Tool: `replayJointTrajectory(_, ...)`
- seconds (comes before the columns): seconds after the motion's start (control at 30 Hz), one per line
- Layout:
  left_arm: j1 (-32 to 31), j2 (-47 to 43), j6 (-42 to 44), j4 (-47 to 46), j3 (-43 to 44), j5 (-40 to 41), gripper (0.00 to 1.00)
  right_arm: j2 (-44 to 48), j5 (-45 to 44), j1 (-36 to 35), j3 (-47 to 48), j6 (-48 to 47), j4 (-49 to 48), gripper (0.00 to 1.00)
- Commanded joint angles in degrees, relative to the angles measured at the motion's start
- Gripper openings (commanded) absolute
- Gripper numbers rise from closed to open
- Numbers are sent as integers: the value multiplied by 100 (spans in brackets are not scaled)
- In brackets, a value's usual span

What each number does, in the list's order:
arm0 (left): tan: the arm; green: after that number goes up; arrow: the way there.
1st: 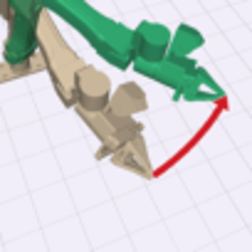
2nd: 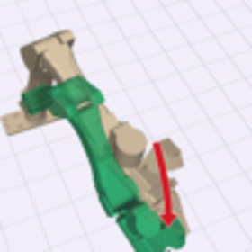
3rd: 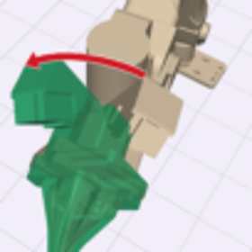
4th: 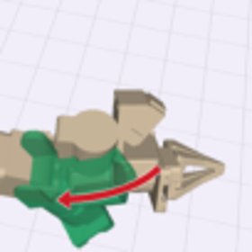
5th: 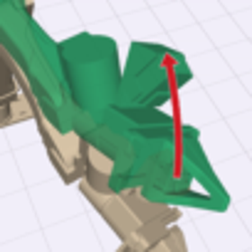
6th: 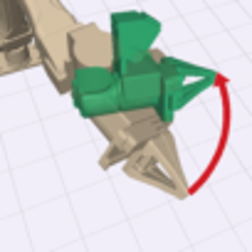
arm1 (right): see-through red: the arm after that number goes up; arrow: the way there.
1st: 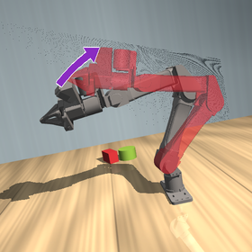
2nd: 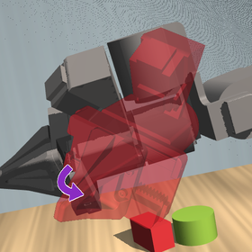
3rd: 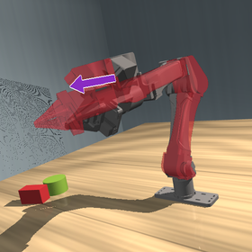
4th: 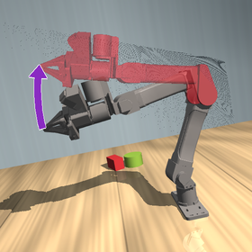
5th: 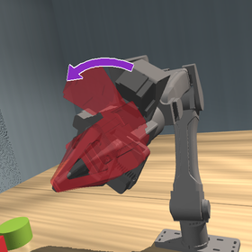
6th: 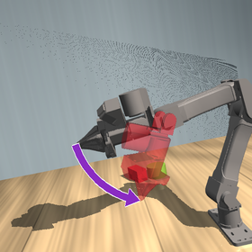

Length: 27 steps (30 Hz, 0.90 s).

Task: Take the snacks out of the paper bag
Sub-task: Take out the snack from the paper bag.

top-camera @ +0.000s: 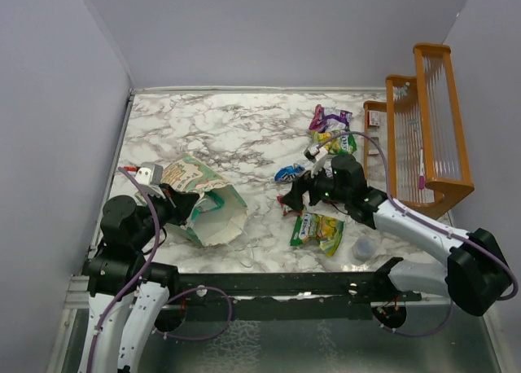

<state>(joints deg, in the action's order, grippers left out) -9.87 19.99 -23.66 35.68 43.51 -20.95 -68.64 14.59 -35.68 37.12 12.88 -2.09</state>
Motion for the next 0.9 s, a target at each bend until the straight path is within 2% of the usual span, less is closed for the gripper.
replayJointTrajectory(0.0,29,-23,13,12,48,73,0,160,2108,-134,150,-340,-570,91)
replayJointTrajectory(0.1,31,-77,13,45,61,79,0,281,1873,-739,11,-481,-890,91)
replayJointTrajectory(0.27,38,-39,14,23,43,104,0,12,290,-2430,61,-1436,-1284,91)
replayJointTrajectory(0.33,42,3,9,68,65,96,0,-325,31,-2775,333,-1898,-1269,92)
replayJointTrajectory(0.47,46,-29,-9,26,45,108,0,-994,-113,-3192,964,-2900,-1033,92)
replayJointTrajectory(0.67,46,-50,-21,50,58,156,0,-1487,261,-3410,954,-4403,-1949,89)
replayJointTrajectory(0.8,51,-23,0,39,53,96,0,-2093,256,-3410,1504,-5464,-1471,72)
replayJointTrajectory(0.87,46,-21,4,60,57,102,0,-2296,192,-3419,1711,-5814,-1312,68)
